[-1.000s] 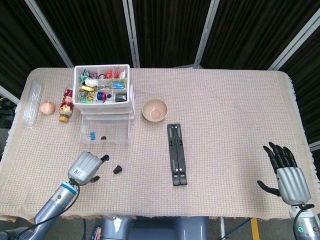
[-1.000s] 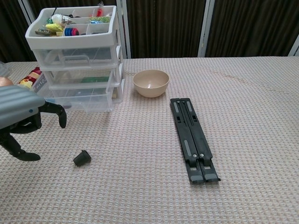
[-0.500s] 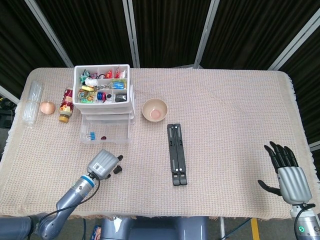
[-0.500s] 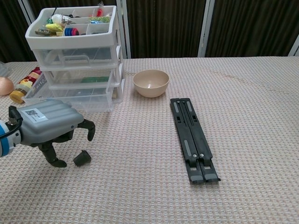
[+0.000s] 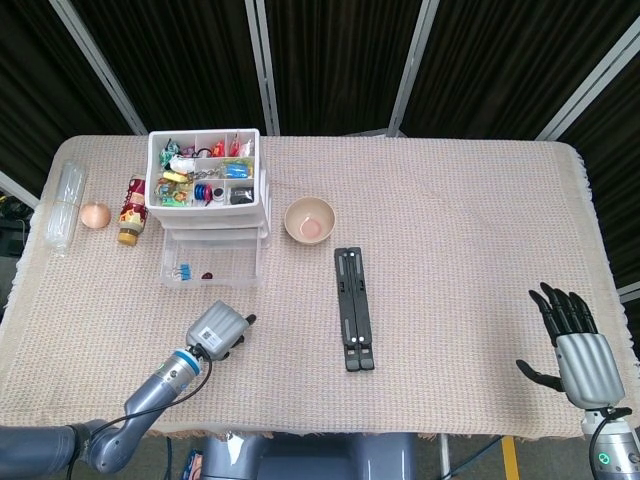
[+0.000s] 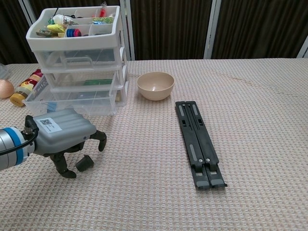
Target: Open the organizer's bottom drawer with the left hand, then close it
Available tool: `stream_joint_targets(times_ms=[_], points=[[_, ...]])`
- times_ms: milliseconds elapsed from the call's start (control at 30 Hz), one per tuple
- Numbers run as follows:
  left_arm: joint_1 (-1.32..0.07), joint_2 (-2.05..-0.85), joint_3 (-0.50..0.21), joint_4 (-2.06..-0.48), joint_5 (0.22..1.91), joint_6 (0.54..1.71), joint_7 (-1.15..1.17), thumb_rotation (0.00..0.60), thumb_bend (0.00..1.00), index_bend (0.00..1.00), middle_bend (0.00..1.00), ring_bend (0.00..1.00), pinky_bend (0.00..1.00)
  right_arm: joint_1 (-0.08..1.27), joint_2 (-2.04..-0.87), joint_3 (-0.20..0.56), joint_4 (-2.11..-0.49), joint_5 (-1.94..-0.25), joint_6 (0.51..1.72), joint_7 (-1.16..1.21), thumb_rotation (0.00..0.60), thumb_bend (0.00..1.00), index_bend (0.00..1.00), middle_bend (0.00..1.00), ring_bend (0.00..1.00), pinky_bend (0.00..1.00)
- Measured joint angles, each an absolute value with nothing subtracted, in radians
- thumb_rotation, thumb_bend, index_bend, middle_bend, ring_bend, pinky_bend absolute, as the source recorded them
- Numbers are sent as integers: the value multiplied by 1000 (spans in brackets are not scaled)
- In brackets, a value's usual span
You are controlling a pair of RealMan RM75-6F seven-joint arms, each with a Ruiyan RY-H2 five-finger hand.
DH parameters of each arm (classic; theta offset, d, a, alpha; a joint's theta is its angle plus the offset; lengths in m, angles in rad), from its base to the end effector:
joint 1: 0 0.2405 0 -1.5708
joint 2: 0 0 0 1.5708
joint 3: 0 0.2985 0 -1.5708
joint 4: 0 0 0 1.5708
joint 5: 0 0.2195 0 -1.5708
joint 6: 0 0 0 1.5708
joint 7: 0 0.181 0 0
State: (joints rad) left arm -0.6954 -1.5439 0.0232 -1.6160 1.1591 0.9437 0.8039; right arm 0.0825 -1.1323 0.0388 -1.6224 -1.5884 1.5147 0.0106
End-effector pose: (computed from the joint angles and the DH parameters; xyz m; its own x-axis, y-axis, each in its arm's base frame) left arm -0.1885 0.3222 -0.0812 0.8055 0.2065 0.5554 0.5479 -0.6164 -0.5655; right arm -0.3341 -0.2177 0.1599 0.3686 0.0129 0.9295 -0.9248 -0.0959 0.3681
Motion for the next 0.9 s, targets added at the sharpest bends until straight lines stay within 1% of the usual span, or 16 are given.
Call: stream_joint_targets(times_ms=[100,167,233,367,400,467,533,633,900], points=[[-700,-1545,24,-1613,1156,941,807,600,155,395,1000,886,731,83,-1133,39,-1622,-1588,1515,10,600,64,68,0,0,0],[-702,-1546,24,-1611,1156,941,807,600,186,448,1000,886,731,82,-1133,39,-1622,-1588,1515,10,600,64,68,0,0,0],[-703,-1547,25,-1610,1154,939,806,600,220,475,1000,886,731,82,-1132,39,-1622,-1587,1515,10,600,65,68,0,0,0],[-709,-1538,32,-1612,1153,934,814,600,269,494,1000,887,730,82,-1132,39,-1622,-1587,1515,11,600,62,68,0,0,0],[-710,-1534,34,-1614,1152,933,816,600,288,502,1000,887,730,82,-1132,39,-1622,-1587,1515,11,600,63,68,0,0,0],[-713,-1526,37,-1620,1151,932,822,600,366,533,1000,887,730,82,-1133,39,-1622,-1588,1515,11,600,63,68,0,0,0],[-716,-1521,38,-1626,1149,932,825,600,409,556,1000,887,730,82,-1133,39,-1622,-1588,1515,11,600,63,68,0,0,0],[-717,-1517,38,-1633,1147,934,820,600,420,572,1000,886,730,82,-1133,39,-1623,-1588,1515,10,600,63,68,0,0,0],[-715,-1504,40,-1663,1182,955,798,600,431,572,1000,887,730,82,-1132,39,-1624,-1587,1513,10,600,64,68,0,0,0]])
